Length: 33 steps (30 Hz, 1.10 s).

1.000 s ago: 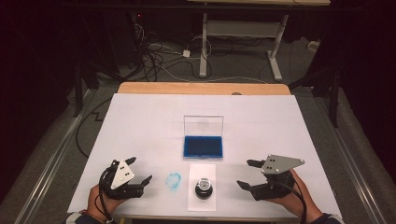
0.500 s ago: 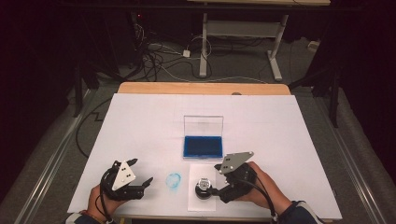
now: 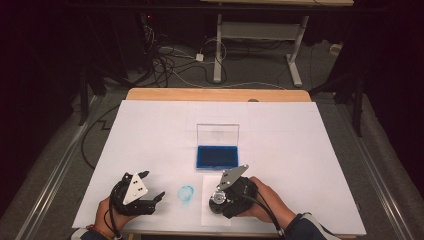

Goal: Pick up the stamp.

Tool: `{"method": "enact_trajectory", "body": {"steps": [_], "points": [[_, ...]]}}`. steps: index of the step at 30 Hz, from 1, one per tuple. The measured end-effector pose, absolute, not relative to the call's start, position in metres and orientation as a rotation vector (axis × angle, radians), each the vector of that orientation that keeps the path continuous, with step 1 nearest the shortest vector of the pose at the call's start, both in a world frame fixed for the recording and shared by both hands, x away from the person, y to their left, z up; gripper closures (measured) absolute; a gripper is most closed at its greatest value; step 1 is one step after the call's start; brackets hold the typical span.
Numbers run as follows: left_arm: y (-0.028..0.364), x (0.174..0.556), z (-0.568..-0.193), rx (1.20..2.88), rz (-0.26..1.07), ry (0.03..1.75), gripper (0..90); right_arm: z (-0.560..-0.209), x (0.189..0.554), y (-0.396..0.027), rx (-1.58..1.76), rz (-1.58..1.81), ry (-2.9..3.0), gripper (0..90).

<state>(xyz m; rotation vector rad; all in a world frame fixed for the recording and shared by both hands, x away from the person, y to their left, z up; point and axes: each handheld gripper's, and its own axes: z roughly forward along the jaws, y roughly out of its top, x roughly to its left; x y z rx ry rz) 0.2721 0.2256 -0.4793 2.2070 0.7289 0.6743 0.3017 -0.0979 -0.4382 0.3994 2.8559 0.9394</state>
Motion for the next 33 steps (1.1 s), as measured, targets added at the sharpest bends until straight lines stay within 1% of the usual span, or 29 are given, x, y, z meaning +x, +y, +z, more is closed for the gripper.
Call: {"method": "enact_trajectory", "body": {"steps": [1,2,6,19,22,25,27,29,33], "points": [[0.2256,0.2721,-0.4793,2.207,0.674,0.728,17.1,-0.4389,0.3015,-0.0972,0.396,0.930,2.855,38.5],[0.2256,0.2721,-0.4794,2.208,0.675,0.726,17.1,-0.4404,0.3014,-0.0963,0.390,0.933,2.863,42.0],[0.2252,0.2718,-0.4794,2.215,0.676,0.728,17.1,-0.4396,0.2992,-0.0957,0.372,0.925,2.850,43.6],[0.2256,0.2719,-0.4790,2.209,0.677,0.722,17.1,-0.4385,0.3002,-0.0975,0.373,0.936,2.837,43.7],[0.2256,0.2721,-0.4790,2.213,0.678,0.720,17.1,-0.4398,0.3011,-0.0967,0.385,0.942,2.824,46.0],[0.2254,0.2723,-0.4792,2.218,0.677,0.716,17.1,-0.4402,0.3021,-0.0974,0.395,0.964,2.831,51.4],[0.2254,0.2720,-0.4792,2.225,0.679,0.718,17.1,-0.4405,0.3021,-0.0971,0.393,0.963,2.829,51.7],[0.2253,0.2722,-0.4792,2.219,0.679,0.716,17.0,-0.4405,0.3023,-0.0972,0.387,0.967,2.834,55.8],[0.2258,0.2724,-0.4793,2.212,0.678,0.723,17.1,-0.4391,0.3015,-0.0980,0.382,0.962,2.825,56.2]]}}
